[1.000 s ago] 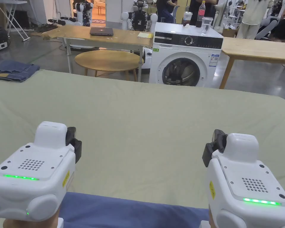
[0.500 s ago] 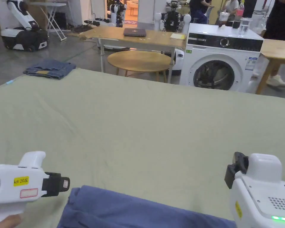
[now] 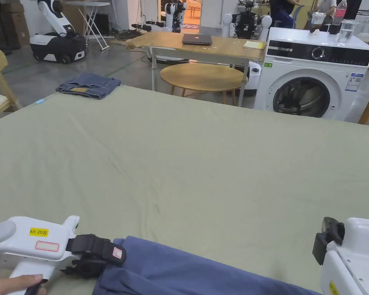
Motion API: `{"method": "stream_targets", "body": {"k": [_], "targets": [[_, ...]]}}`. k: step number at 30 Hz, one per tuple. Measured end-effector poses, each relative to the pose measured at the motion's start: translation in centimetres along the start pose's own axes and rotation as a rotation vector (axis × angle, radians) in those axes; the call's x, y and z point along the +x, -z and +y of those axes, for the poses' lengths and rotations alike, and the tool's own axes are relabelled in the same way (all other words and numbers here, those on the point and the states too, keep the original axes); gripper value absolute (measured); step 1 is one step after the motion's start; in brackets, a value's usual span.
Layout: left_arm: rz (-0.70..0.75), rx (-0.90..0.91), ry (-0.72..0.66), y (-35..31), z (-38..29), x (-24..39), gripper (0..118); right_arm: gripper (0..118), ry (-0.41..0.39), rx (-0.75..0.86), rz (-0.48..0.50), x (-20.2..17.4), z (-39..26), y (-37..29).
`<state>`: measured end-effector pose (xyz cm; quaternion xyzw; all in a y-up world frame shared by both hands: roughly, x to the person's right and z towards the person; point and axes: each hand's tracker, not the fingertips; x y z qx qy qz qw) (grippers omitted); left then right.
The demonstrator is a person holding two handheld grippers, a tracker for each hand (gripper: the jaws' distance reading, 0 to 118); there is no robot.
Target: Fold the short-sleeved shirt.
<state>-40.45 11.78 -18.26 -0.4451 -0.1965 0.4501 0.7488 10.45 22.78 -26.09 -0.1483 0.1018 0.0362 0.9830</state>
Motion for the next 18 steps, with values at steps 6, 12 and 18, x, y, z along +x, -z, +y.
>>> {"method": "stream_targets", "body": {"k": [6,12,18], "targets": [[-0.09,-0.006,0.031,3.1,-0.5,0.4,58,0,0.011,-0.024,-0.001,0.3,-0.5,0.2],[0.068,0.032,0.065,3.5,-1.2,1.5,5,0,0.011,-0.042,0.002,0.5,-0.7,0.2],[0.122,0.086,0.103,1.9,-1.4,3.6,4,0,-0.004,-0.034,-0.001,1.1,0.0,0.2]]}}
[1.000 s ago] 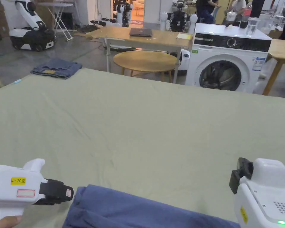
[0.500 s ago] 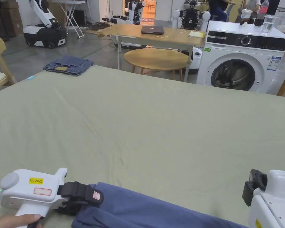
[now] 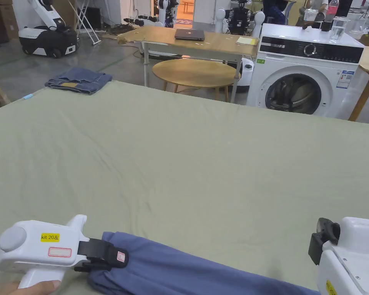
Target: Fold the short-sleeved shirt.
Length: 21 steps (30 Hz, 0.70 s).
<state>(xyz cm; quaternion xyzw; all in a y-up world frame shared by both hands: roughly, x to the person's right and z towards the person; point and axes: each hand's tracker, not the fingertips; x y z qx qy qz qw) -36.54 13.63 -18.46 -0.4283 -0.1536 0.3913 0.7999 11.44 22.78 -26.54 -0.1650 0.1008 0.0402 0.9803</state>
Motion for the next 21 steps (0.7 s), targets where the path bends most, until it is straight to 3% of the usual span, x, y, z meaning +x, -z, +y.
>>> {"method": "stream_targets", "body": {"k": [5,15,21], "targets": [[0.027,0.045,0.057,-3.2,1.1,2.1,4,0,-0.001,0.02,0.0,0.3,0.8,0.1],[0.344,0.124,0.105,-12.0,2.7,3.1,4,0,-0.015,0.046,0.028,-0.3,1.6,0.3],[0.209,0.11,0.112,-11.8,1.5,6.2,4,0,-0.008,0.05,0.047,-1.0,1.7,0.3]]}}
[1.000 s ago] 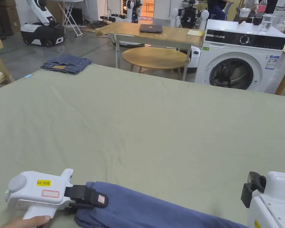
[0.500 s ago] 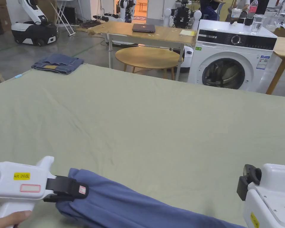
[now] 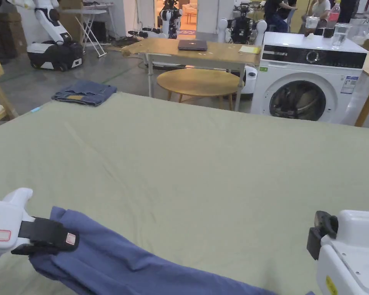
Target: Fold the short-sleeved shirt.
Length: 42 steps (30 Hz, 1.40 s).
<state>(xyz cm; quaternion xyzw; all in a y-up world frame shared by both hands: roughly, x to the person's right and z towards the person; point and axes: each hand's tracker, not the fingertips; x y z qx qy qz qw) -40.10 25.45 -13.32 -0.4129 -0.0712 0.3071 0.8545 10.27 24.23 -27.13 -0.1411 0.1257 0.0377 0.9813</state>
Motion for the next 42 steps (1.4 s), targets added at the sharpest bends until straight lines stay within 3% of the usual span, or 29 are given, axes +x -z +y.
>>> {"method": "stream_targets", "body": {"k": [5,9,19,26,28,31,33,37,39,41,42], "targets": [[-0.281,-0.061,-0.04,2.7,-0.8,4.6,4,0,-0.001,0.002,0.009,-0.2,0.0,-0.4],[-0.317,-0.143,0.011,7.1,-1.5,8.5,4,0,0.005,0.001,0.003,0.3,-0.1,-0.8],[0.015,-0.4,0.136,22.0,-6.0,11.1,4,0,0.016,-0.024,-0.05,2.6,-1.0,-1.8],[0.013,-0.346,0.053,21.9,-6.3,11.2,4,0,0.049,-0.049,-0.067,3.2,-1.7,-1.8],[0.016,-0.332,0.043,21.4,-6.7,11.7,10,0,0.054,-0.052,-0.059,3.0,-1.9,-1.8],[-0.061,-0.332,0.009,20.7,-6.7,11.7,42,0,0.048,-0.054,-0.048,2.5,-2.0,-1.8],[-0.073,-0.335,0.011,19.8,-6.6,12.2,48,0,0.042,-0.057,-0.037,2.4,-2.0,-1.9],[-0.15,-0.291,0.046,16.3,-5.2,12.7,45,0,0.026,-0.051,-0.035,2.3,-2.0,-2.0],[-0.183,-0.244,0.057,14.8,-4.7,12.6,29,0,0.033,-0.052,-0.032,2.4,-2.0,-2.2],[-0.187,-0.197,0.092,13.7,-4.1,12.5,25,0,0.04,-0.048,-0.033,2.5,-2.0,-2.5],[-0.177,-0.193,0.093,13.6,-4.0,12.4,12,0,0.042,-0.047,-0.034,2.6,-2.1,-2.5]]}}
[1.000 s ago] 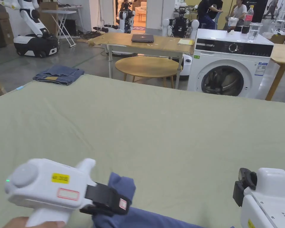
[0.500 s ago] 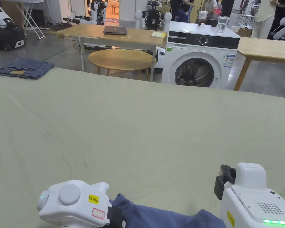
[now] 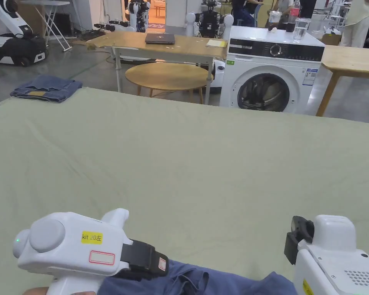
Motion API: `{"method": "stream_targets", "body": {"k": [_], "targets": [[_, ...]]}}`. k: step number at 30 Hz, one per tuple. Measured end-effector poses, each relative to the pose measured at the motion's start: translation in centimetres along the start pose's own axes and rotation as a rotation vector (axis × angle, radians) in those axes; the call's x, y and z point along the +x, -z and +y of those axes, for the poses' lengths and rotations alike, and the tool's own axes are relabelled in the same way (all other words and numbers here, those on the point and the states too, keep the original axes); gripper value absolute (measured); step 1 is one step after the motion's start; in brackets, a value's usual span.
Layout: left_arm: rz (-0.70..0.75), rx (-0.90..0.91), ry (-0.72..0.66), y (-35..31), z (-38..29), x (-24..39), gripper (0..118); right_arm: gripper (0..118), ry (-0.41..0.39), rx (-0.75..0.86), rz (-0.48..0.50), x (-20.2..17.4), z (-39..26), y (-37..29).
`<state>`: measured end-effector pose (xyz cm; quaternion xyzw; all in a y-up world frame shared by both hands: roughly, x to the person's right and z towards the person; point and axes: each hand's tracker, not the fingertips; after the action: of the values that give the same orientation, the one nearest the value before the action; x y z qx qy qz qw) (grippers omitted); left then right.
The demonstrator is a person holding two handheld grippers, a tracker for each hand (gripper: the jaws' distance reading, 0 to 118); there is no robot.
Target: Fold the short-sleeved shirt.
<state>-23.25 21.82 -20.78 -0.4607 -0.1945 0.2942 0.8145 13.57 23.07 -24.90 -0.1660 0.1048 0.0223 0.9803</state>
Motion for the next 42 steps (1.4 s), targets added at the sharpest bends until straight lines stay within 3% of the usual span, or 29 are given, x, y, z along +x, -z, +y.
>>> {"method": "stream_targets", "body": {"k": [7,13,18,21,29,33,35,39,42], "targets": [[0.177,-0.119,0.007,4.3,-0.6,-1.7,4,0,0.019,-0.018,-0.003,0.6,-0.6,0.1],[-0.119,-0.181,-0.042,8.5,-2.5,-1.2,4,0,0.018,-0.036,-0.018,1.3,-1.0,0.1],[-0.03,-0.184,-0.02,12.1,-2.8,-1.0,3,0,0.015,-0.045,-0.033,1.8,-1.2,0.2],[-0.098,-0.169,-0.095,13.5,-3.0,-1.8,0,0,0.021,-0.05,-0.041,2.0,-1.4,0.2],[-0.056,-0.168,-0.071,11.4,-2.2,-0.4,0,0,0.03,-0.03,-0.04,1.9,-1.2,-0.2],[-0.109,-0.037,-0.081,6.0,-0.7,-1.0,1,0,0.028,0.018,-0.04,1.7,-0.4,-0.6],[-0.102,0.019,-0.075,2.9,0.0,-2.0,10,0,0.03,0.029,-0.034,1.5,0.0,-0.4],[-0.007,0.114,-0.075,-2.3,0.2,-5.4,51,0,0.031,0.041,-0.021,0.9,0.6,-0.1],[0.06,0.124,-0.118,-4.2,-0.2,-8.4,58,0,0.024,0.041,-0.006,0.3,0.7,0.2]]}}
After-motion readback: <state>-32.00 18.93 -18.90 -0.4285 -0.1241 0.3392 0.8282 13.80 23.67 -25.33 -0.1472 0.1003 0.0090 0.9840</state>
